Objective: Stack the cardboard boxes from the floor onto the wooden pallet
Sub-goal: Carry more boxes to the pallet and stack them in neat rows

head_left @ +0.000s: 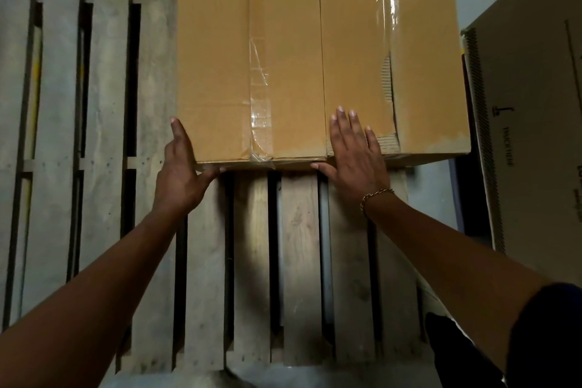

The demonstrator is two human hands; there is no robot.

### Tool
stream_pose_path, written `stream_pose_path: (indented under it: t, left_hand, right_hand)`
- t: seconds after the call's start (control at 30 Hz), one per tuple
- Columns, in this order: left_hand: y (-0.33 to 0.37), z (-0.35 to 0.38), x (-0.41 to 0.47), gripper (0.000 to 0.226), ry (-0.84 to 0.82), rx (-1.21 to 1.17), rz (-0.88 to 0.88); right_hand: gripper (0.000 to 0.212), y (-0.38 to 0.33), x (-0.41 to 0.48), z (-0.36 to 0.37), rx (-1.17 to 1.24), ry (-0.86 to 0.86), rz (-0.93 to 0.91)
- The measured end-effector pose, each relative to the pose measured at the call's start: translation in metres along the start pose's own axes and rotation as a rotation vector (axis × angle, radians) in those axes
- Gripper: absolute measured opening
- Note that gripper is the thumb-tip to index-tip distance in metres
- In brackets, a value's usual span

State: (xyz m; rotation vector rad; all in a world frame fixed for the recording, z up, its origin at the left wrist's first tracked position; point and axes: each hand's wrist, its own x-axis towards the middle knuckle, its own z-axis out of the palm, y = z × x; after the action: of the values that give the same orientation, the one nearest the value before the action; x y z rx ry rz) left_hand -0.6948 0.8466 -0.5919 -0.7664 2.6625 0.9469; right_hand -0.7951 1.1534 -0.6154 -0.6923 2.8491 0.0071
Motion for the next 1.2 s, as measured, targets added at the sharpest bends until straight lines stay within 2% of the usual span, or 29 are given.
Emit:
stream_pose_path:
  t: [0.47, 0.7, 0.83, 0.97, 1.07, 1.2]
  left_hand:
    - [-0.001, 0.002, 0.003, 0.118, 0.006, 0.027, 0.018]
    - [-0.002, -0.004, 0.001, 0.129, -0.087, 0.068, 0.002]
    - [0.0, -0.011, -0.014, 0.127, -0.115, 0.168, -0.028]
    - [0.011, -0.027, -0.033, 0.117, -0.057, 0.344, 0.003]
    - [0.024, -0.048, -0.047, 0.105, -0.029, 0.384, 0.059]
    - [0.046, -0.083, -0.068, 0.103, 0.014, 0.402, 0.089]
  right_hand:
    - [0.09, 0.0, 0.001, 0.002, -0.038, 0.012, 0.006]
    - [0.093, 0.0, -0.001, -0.012, -0.004, -0.081, 0.006]
    - [0.096, 0.003, 0.0, -0.033, 0.001, -0.147, 0.008]
    - [0.096, 0.007, -0.002, -0.062, 0.001, -0.171, -0.013]
    - [0.095, 0.006, -0.002, -0.091, 0.014, -0.181, -0.026]
    - [0.093, -0.003, -0.007, -0.135, 0.045, -0.186, -0.051]
